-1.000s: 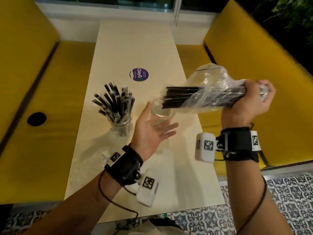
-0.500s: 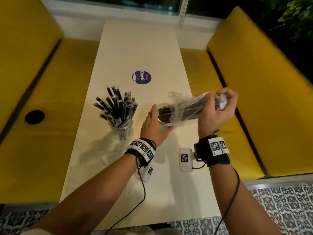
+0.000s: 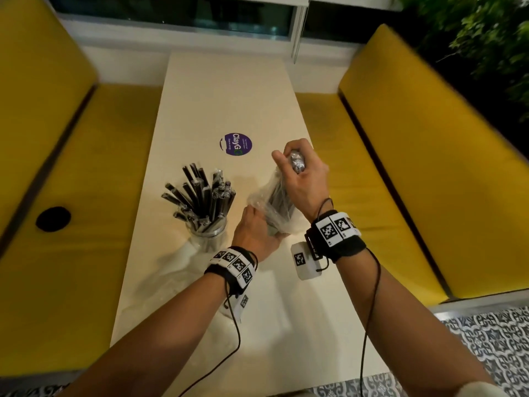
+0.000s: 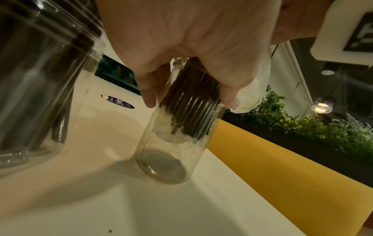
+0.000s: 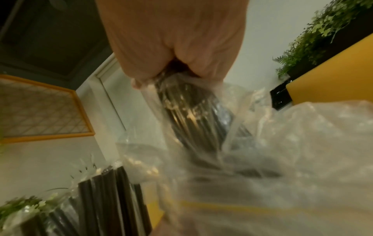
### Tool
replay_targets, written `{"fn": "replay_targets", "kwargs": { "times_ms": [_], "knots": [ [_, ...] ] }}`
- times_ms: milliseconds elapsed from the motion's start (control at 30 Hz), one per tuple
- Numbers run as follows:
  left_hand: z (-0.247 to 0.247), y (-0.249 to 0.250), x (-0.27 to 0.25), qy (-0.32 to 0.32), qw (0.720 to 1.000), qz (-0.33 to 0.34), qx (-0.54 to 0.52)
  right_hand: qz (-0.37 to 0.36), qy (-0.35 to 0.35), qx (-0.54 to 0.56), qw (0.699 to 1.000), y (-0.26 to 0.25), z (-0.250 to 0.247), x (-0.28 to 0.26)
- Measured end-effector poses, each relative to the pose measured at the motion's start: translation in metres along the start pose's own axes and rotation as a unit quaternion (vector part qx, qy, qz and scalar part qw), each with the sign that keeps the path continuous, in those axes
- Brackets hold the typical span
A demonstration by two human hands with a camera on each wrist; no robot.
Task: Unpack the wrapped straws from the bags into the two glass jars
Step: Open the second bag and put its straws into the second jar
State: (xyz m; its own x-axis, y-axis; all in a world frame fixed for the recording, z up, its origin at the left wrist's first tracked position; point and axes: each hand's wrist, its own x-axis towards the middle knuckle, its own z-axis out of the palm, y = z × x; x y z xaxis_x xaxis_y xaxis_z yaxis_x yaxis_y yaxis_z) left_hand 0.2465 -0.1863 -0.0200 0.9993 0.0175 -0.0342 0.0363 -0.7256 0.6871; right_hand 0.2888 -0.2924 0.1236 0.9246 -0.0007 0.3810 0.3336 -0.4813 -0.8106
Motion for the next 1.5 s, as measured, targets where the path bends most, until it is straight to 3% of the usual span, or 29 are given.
{"fn": "replay_targets", "kwargs": {
  "times_ms": [67,133,200,267,367,467,567,667,767,833,933,1033,1100,1167,1300,1400,1500],
  "knots": [
    [-0.004,0.002,-0.001,-0.010,0.999,0.041,0.033,0.023,-0.073,-0.022,0.997,-0.002,0.001,0.001],
    [-0.010,0.004,0.000,-0.014,1.000,0.009,0.009,0.036,-0.174,-0.084,0.981,-0.002,-0.004,0.002],
    [-0.008,-0.002,0.003,-0.009,1.000,-0.020,0.011,0.012,-0.223,-0.151,0.963,0.000,-0.011,0.003],
    [-0.008,-0.003,0.001,-0.015,0.999,-0.030,0.000,-0.027,-0.195,-0.156,0.968,0.002,-0.016,0.006],
    [-0.006,-0.007,0.002,-0.034,0.998,-0.042,0.010,-0.074,-0.098,-0.159,0.980,0.002,-0.020,0.005],
    [-0.003,-0.010,0.005,-0.030,0.998,-0.043,-0.019,-0.054,-0.148,-0.185,0.970,0.001,-0.020,-0.004],
    [-0.002,-0.010,0.004,-0.025,0.999,-0.037,0.003,-0.063,-0.074,-0.165,0.982,-0.001,-0.022,-0.008],
    [-0.005,-0.008,0.002,-0.020,0.999,-0.049,-0.008,-0.058,-0.093,-0.170,0.979,-0.003,-0.022,-0.008],
    [-0.005,-0.009,0.002,-0.031,0.997,-0.059,-0.031,-0.100,-0.040,-0.140,0.984,0.000,-0.023,-0.003],
    [-0.004,-0.009,0.002,-0.024,0.997,-0.055,-0.046,-0.079,-0.063,-0.155,0.983,-0.001,-0.026,-0.002],
    [0.004,-0.015,0.008,-0.025,0.998,-0.035,-0.044,-0.091,-0.040,-0.148,0.984,-0.005,-0.032,-0.001],
    [-0.004,-0.012,0.002,-0.032,0.995,-0.056,-0.075,-0.051,-0.215,-0.201,0.954,-0.005,-0.034,-0.008],
    [-0.005,-0.015,-0.001,-0.034,0.991,-0.077,-0.100,-0.028,-0.259,-0.217,0.941,-0.001,-0.032,-0.014],
    [-0.008,-0.013,0.000,-0.033,0.988,-0.073,-0.130,-0.048,-0.214,-0.210,0.953,0.002,-0.032,-0.012],
    [-0.013,-0.007,0.001,-0.014,0.996,-0.005,-0.090,-0.072,-0.030,-0.170,0.982,0.003,-0.035,-0.006],
    [-0.016,-0.006,-0.001,0.000,0.995,0.019,-0.096,-0.065,-0.062,-0.207,0.974,0.003,-0.038,-0.008],
    [-0.018,-0.005,0.000,-0.004,0.994,0.019,-0.112,-0.092,0.032,-0.152,0.984,-0.003,-0.044,-0.007]
  ]
}}
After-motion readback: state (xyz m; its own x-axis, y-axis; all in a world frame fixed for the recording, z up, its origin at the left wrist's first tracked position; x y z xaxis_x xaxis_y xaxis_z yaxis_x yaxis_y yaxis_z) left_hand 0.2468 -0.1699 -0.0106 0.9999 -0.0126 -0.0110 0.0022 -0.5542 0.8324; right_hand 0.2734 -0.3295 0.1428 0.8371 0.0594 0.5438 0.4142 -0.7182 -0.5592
